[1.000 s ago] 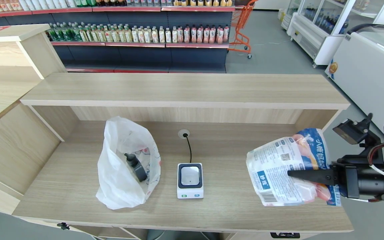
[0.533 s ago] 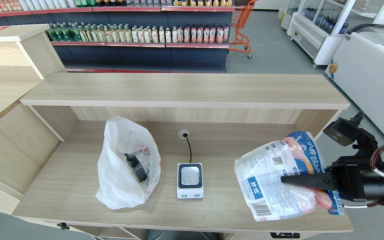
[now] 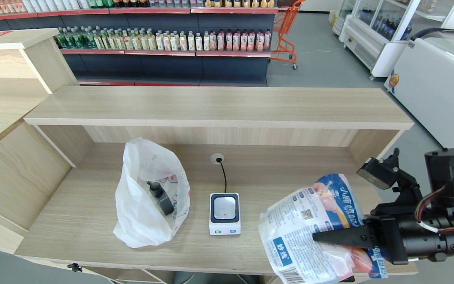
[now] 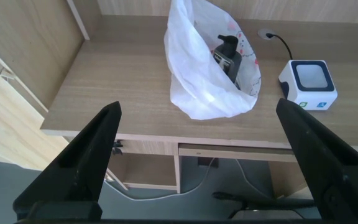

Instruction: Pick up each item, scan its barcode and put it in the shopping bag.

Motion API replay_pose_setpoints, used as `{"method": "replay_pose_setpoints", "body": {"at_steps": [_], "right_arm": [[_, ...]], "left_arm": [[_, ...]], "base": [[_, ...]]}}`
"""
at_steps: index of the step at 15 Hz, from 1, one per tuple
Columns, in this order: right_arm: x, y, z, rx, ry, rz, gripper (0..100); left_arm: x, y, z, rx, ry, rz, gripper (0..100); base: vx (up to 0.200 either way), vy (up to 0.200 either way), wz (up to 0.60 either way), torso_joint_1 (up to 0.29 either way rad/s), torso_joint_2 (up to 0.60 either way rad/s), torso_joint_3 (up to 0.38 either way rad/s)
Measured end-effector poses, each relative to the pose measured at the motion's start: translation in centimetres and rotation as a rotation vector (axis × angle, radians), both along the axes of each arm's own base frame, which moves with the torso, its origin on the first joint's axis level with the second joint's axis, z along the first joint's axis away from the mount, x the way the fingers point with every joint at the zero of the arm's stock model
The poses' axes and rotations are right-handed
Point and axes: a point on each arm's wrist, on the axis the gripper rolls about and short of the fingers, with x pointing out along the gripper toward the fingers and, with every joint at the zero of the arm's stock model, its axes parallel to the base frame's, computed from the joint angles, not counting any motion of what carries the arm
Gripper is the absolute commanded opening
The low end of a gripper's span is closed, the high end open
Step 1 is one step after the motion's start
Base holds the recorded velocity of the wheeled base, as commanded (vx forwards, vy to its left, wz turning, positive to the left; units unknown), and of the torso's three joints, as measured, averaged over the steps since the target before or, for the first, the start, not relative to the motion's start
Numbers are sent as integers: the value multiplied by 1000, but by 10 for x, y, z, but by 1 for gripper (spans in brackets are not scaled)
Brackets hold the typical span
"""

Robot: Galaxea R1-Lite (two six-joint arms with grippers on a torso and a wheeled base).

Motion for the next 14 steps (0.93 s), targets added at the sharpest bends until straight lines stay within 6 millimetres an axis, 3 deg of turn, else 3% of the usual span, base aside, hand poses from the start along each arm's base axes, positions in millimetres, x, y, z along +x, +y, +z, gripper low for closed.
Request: {"method": "replay_pose_setpoints", "body": {"at_steps": [7, 14], "right_arm": [[3, 16, -4, -24, 12, 29, 0], [5, 18, -5, -29, -3, 36, 0]], "left_arm": [[0, 0, 0, 0, 0, 0, 100], [0, 0, 0, 0, 0, 0, 100]], "base": [[0, 0, 0, 0, 0, 0], [0, 0, 0, 0, 0, 0]]}}
